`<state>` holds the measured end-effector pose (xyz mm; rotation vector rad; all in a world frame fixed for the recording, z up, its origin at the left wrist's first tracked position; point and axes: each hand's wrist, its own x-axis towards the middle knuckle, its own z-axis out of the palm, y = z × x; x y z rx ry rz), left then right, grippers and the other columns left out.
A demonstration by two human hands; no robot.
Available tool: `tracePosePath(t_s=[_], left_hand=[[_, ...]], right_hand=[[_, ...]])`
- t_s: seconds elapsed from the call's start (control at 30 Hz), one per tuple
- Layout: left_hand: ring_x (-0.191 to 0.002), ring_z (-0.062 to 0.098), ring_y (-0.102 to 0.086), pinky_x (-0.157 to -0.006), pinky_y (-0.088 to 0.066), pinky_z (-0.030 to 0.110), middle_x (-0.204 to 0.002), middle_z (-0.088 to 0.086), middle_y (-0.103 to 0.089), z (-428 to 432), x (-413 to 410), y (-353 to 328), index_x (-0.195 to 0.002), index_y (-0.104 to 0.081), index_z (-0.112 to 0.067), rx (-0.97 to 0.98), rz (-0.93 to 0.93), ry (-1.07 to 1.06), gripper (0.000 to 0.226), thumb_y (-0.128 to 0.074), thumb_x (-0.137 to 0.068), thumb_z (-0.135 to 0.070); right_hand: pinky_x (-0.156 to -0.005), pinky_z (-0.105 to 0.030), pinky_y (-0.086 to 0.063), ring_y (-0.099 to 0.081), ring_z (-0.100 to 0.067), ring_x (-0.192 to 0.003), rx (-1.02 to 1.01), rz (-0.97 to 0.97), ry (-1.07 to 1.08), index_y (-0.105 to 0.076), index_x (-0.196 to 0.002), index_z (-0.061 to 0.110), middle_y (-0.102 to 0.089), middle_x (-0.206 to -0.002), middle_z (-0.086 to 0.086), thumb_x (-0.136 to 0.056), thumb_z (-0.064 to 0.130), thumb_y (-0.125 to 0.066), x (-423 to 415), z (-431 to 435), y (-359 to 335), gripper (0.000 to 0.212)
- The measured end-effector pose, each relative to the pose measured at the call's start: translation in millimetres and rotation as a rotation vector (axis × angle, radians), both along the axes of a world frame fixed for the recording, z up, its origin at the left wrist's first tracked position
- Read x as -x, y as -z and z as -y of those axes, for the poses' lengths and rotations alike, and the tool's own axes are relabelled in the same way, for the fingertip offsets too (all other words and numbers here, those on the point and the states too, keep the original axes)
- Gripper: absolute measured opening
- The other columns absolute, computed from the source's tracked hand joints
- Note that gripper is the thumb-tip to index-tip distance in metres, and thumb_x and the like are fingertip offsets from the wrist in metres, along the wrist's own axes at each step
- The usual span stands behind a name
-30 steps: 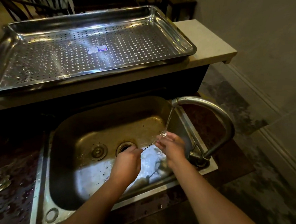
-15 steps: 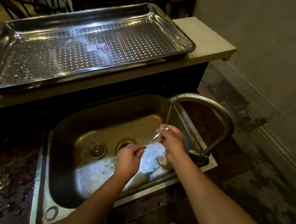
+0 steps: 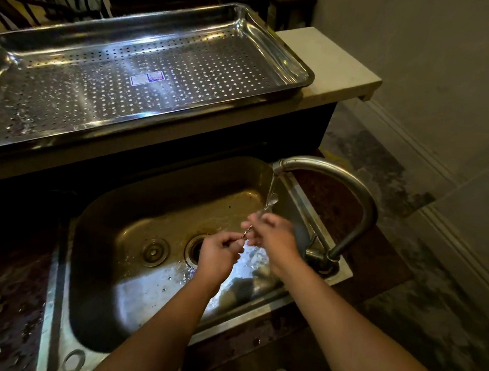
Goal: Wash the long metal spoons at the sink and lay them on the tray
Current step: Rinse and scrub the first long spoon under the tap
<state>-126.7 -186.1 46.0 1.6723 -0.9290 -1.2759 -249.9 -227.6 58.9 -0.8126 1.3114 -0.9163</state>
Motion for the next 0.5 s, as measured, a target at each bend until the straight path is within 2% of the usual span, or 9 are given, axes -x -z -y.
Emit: tracePosePath(t_s=[0.07,0.13,0.2,0.3,0.37,0.43,0.5], left_hand=[[-0.055,0.005,-0.055,-0.054,-0.047,0.020,-0.068,0.002,-0.067,-2.8,0.3,4.5,-0.092,-0.074,-0.010,-0.020,-0.017,-0.009,0.011,-0.064,-0.090,-0.005],[-0.057,0.009,-0.054,-0.055,-0.047,0.023,-0.067,0.002,-0.066,-4.4,2.3,8.1,-0.096,-0.073,-0.007,-0.034,-0.054,-0.027,0.012,-0.063,-0.091,-0.004],[-0.060,0.013,-0.054,-0.059,-0.049,0.025,-0.069,0.005,-0.066,-3.1,4.6,8.2,-0.099,-0.072,-0.008,-0.025,-0.079,-0.031,0.013,-0.062,-0.092,-0.005],[-0.064,0.012,-0.055,-0.062,-0.050,0.025,-0.076,0.006,-0.068,1.3,6.9,4.8,-0.101,-0.073,-0.012,0.017,-0.068,0.022,0.017,-0.059,-0.093,-0.006],[-0.064,0.011,-0.053,-0.062,-0.048,0.023,-0.072,-0.001,-0.066,1.8,6.9,4.2,-0.102,-0.073,-0.011,0.005,-0.075,0.024,0.018,-0.057,-0.094,-0.006],[-0.061,0.010,-0.048,-0.058,-0.044,0.022,-0.064,-0.006,-0.060,1.5,7.3,5.1,-0.099,-0.073,-0.008,-0.009,-0.087,0.022,0.019,-0.055,-0.095,-0.005],[-0.060,0.012,-0.042,-0.060,-0.038,0.026,-0.060,-0.004,-0.051,1.6,7.9,5.9,-0.097,-0.073,-0.006,-0.016,-0.109,0.033,0.021,-0.052,-0.096,-0.004]], right_hand=[[-0.051,-0.025,-0.054,-0.063,-0.011,-0.053,0.018,0.033,0.163,-0.068,-0.091,0.012,-0.077,-0.081,-0.008,-0.099,0.026,-0.056,11.6,14.8,-7.1,0.020],[-0.050,-0.025,-0.054,-0.061,-0.011,-0.053,0.074,0.085,0.230,-0.067,-0.092,0.012,-0.076,-0.079,-0.009,-0.099,0.019,-0.055,15.9,24.2,-13.6,0.015],[-0.054,-0.025,-0.055,-0.063,-0.011,-0.057,0.078,0.034,0.128,-0.067,-0.092,0.014,-0.076,-0.082,-0.007,-0.096,0.010,-0.059,9.7,17.8,-14.5,0.010],[-0.056,-0.025,-0.057,-0.065,-0.012,-0.056,0.029,0.019,-0.036,-0.066,-0.090,0.010,-0.075,-0.085,-0.011,-0.094,0.006,-0.061,4.0,5.7,-12.4,0.007],[-0.057,-0.029,-0.057,-0.064,-0.015,-0.057,0.032,0.022,0.013,-0.067,-0.092,0.007,-0.075,-0.088,-0.013,-0.095,0.012,-0.061,9.9,12.1,-16.8,0.008],[-0.056,-0.028,-0.054,-0.063,-0.012,-0.060,0.075,0.049,0.085,-0.067,-0.106,0.009,-0.077,-0.090,-0.008,-0.097,0.016,-0.059,16.5,20.3,-21.2,0.014],[-0.054,-0.025,-0.053,-0.061,-0.009,-0.061,0.108,0.140,0.073,-0.063,-0.119,0.014,-0.076,-0.090,-0.005,-0.098,0.016,-0.056,16.2,17.1,-19.8,0.021]])
